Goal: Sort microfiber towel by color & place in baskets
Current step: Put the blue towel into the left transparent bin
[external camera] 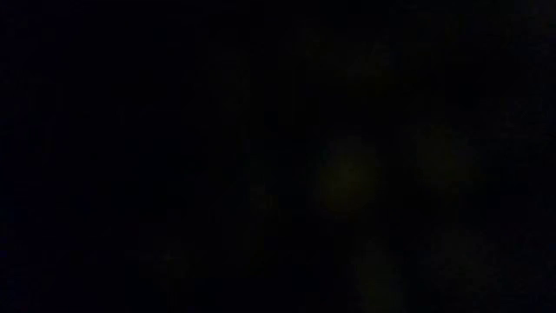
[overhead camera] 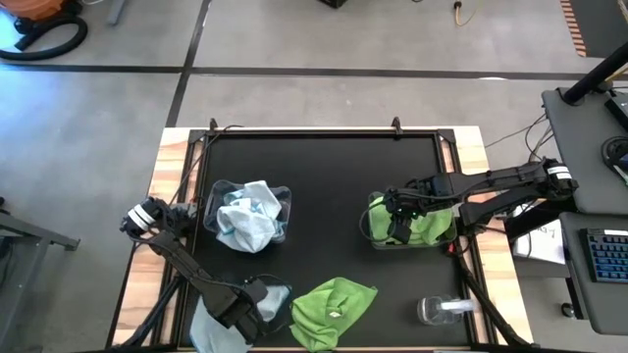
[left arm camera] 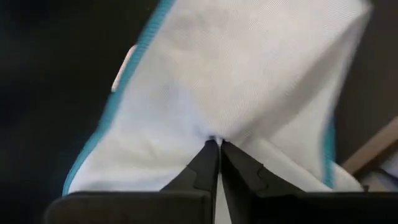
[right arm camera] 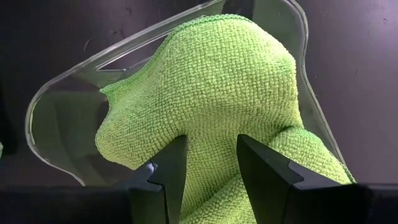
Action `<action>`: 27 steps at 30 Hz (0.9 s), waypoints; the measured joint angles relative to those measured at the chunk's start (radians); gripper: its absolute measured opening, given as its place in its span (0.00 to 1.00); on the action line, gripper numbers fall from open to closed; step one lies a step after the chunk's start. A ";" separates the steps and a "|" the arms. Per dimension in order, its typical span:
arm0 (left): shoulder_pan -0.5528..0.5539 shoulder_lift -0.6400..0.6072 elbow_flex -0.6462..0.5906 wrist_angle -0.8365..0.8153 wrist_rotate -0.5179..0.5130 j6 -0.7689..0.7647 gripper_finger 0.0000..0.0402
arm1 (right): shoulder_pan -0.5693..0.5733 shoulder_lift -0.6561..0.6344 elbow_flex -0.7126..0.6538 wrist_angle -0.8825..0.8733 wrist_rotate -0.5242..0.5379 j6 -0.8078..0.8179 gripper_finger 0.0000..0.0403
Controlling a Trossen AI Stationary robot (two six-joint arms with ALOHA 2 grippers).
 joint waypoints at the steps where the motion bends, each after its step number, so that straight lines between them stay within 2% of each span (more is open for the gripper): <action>1: 0.002 0.000 0.031 -0.023 0.001 0.016 0.00 | 0.000 0.000 0.000 0.000 0.000 0.000 0.34; 4: 0.006 0.000 0.138 -0.135 -0.012 0.061 0.00 | 0.000 0.000 0.000 0.002 0.000 0.000 0.34; 13: 0.008 0.011 0.519 -0.614 -0.241 0.056 0.00 | 0.000 0.000 0.000 0.011 0.000 -0.026 0.34; 22: 0.009 0.006 0.754 -0.613 -0.529 0.194 0.00 | 0.000 0.000 0.000 0.014 0.000 -0.034 0.34; 27: 0.008 0.006 0.841 -0.614 -0.687 0.252 0.00 | 0.000 0.000 0.000 0.015 0.000 -0.034 0.34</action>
